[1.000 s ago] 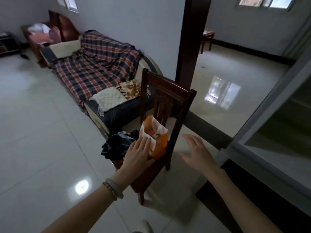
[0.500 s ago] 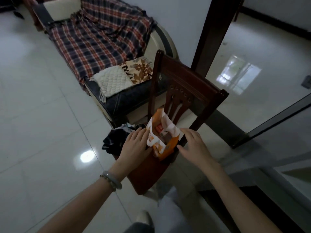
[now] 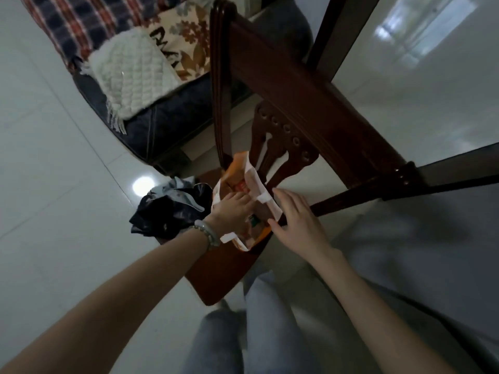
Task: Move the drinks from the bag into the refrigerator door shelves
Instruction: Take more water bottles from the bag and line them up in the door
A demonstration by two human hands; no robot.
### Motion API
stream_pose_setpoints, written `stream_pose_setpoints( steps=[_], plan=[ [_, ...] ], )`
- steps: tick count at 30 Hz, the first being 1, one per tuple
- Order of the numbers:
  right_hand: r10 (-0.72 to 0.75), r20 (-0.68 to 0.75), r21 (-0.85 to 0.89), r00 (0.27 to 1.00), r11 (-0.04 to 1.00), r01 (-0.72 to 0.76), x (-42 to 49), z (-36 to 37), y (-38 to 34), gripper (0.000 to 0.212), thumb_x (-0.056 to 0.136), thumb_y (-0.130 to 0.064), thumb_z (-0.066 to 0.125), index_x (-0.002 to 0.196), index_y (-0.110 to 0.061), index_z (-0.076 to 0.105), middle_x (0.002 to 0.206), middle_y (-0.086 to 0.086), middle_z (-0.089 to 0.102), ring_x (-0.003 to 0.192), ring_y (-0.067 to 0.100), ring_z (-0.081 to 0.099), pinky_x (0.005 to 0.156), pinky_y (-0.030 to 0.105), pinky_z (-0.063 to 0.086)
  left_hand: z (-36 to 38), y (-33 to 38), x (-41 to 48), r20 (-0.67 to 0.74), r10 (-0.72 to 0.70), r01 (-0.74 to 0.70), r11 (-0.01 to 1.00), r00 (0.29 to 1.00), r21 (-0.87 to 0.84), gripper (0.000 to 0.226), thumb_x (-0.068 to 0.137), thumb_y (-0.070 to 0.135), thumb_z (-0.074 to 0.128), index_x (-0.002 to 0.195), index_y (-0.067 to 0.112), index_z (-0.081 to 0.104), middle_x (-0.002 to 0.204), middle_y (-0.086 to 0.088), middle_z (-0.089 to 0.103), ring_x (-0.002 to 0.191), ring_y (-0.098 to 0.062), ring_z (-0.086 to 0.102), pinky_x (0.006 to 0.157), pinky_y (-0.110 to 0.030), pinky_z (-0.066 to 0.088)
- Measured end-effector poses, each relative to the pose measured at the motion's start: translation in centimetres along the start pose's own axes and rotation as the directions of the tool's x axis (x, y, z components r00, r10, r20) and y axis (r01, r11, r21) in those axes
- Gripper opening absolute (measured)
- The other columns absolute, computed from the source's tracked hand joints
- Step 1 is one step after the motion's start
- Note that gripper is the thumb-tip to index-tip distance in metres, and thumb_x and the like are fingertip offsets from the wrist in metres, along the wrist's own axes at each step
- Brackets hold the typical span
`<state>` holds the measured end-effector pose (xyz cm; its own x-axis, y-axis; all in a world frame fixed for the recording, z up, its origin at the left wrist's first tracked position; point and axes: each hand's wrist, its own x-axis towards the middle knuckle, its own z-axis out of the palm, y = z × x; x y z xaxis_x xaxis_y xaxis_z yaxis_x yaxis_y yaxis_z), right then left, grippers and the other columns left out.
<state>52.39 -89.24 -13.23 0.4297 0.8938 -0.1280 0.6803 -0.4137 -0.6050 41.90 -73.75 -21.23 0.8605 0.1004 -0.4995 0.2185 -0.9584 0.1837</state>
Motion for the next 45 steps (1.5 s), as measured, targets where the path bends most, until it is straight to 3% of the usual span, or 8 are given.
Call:
stream_pose_setpoints(
  steps=[5, 13, 23, 27, 29, 35, 41, 45],
  plan=[
    [-0.037, 0.058, 0.016, 0.998, 0.999, 0.036, 2.7, 2.0, 1.9, 0.063, 0.076, -0.014, 0.071, 0.132, -0.004, 0.042, 0.128, 0.014, 0.052, 0.119, 0.025, 0.045, 0.097, 0.028, 0.035, 5.6, -1.3, 3.4, 0.168, 0.035, -0.038, 0.999, 0.985, 0.012, 0.061, 0.089, 0.047, 0.051, 0.139, 0.014, 0.039, 0.146, -0.006, 0.037, 0.133, -0.025, 0.034, 0.105, -0.039, 0.035],
    [0.028, 0.061, -0.015, 0.998, 1.0, -0.027, 3.1, 4.9, 3.8, 0.06, 0.076, -0.016, 0.07, 0.128, -0.003, 0.045, 0.124, 0.015, 0.055, 0.116, 0.024, 0.046, 0.098, 0.03, 0.038, 9.5, -2.3, 7.3, 0.303, 0.153, -0.187, 0.978, 0.941, 0.089, 0.037, 0.088, 0.038, 0.05, 0.111, 0.012, 0.061, 0.127, -0.011, 0.054, 0.119, -0.03, 0.045, 0.099, -0.042, 0.041],
    [0.216, -0.06, 0.059, 0.975, 0.975, -0.212, 2.6, 7.5, 2.6, 0.06, 0.077, -0.018, 0.071, 0.128, -0.003, 0.045, 0.124, 0.015, 0.053, 0.118, 0.025, 0.047, 0.097, 0.027, 0.039, 11.6, -3.0, 7.6, 0.276, 0.144, -0.197, 0.964, 0.95, 0.176, 0.048, 0.095, 0.033, 0.044, 0.136, 0.009, 0.042, 0.146, -0.014, 0.037, 0.136, -0.031, 0.027, 0.114, -0.043, 0.016],
    [0.243, -0.065, 0.061, 0.968, 0.969, -0.239, 1.6, 8.0, 2.8, 0.06, 0.078, -0.02, 0.069, 0.129, -0.003, 0.045, 0.126, 0.016, 0.052, 0.119, 0.026, 0.045, 0.096, 0.027, 0.039, 11.9, -3.5, 7.9, 0.176, 0.274, -0.312, 0.916, 0.946, 0.252, 0.033, 0.088, 0.027, 0.049, 0.116, 0.013, 0.062, 0.124, -0.009, 0.06, 0.12, -0.029, 0.05, 0.106, -0.046, 0.034],
    [0.261, -0.059, 0.08, 0.964, 0.963, -0.256, 1.0, 7.9, 3.0, 0.06, 0.078, -0.022, 0.068, 0.13, -0.003, 0.044, 0.128, 0.016, 0.051, 0.12, 0.026, 0.045, 0.097, 0.028, 0.04, 11.4, -4.2, 7.6, 0.079, 0.323, -0.332, 0.925, 0.943, 0.186, 0.03, 0.079, 0.022, 0.063, 0.107, 0.012, 0.066, 0.11, -0.008, 0.066, 0.108, -0.028, 0.059, 0.098, -0.043, 0.043],
    [0.264, -0.097, 0.119, 0.96, 0.96, -0.252, 0.4, 6.6, 2.7, 0.061, 0.077, -0.022, 0.069, 0.129, -0.004, 0.044, 0.126, 0.015, 0.051, 0.12, 0.027, 0.045, 0.097, 0.032, 0.041, 6.2, -5.5, 4.9, -0.178, 0.168, -0.195, 0.969, 0.97, -0.149, 0.064, 0.066, 0.026, 0.08, 0.121, 0.008, 0.054, 0.117, -0.014, 0.062, 0.107, -0.034, 0.06, 0.089, -0.046, 0.047],
    [0.232, -0.098, 0.145, 0.968, 0.965, -0.217, 0.2, 5.5, 0.5, 0.075, 0.071, -0.022, 0.076, 0.134, -0.008, 0.038, 0.132, 0.013, 0.047, 0.126, 0.023, 0.039, 0.099, 0.03, 0.037, -1.1, -4.9, 1.7, -0.277, -0.06, -0.13, 0.775, 0.959, -0.618, 0.081, 0.063, 0.032, 0.085, 0.129, 0.018, 0.04, 0.121, -0.005, 0.058, 0.112, -0.021, 0.055, 0.09, -0.041, 0.05],
    [0.239, -0.108, 0.292, 0.965, 0.935, -0.199, 0.8, 5.6, -1.4, 0.083, 0.065, -0.027, 0.082, 0.133, -0.008, 0.038, 0.13, 0.011, 0.05, 0.124, 0.011, 0.037, 0.1, 0.029, 0.038, -5.4, -3.4, -1.8, -0.293, -0.029, -0.202, 0.661, 0.956, -0.723, 0.086, 0.06, 0.046, 0.081, 0.13, 0.018, 0.039, 0.122, -0.001, 0.059, 0.111, -0.014, 0.057, 0.091, -0.031, 0.049]
  ],
)
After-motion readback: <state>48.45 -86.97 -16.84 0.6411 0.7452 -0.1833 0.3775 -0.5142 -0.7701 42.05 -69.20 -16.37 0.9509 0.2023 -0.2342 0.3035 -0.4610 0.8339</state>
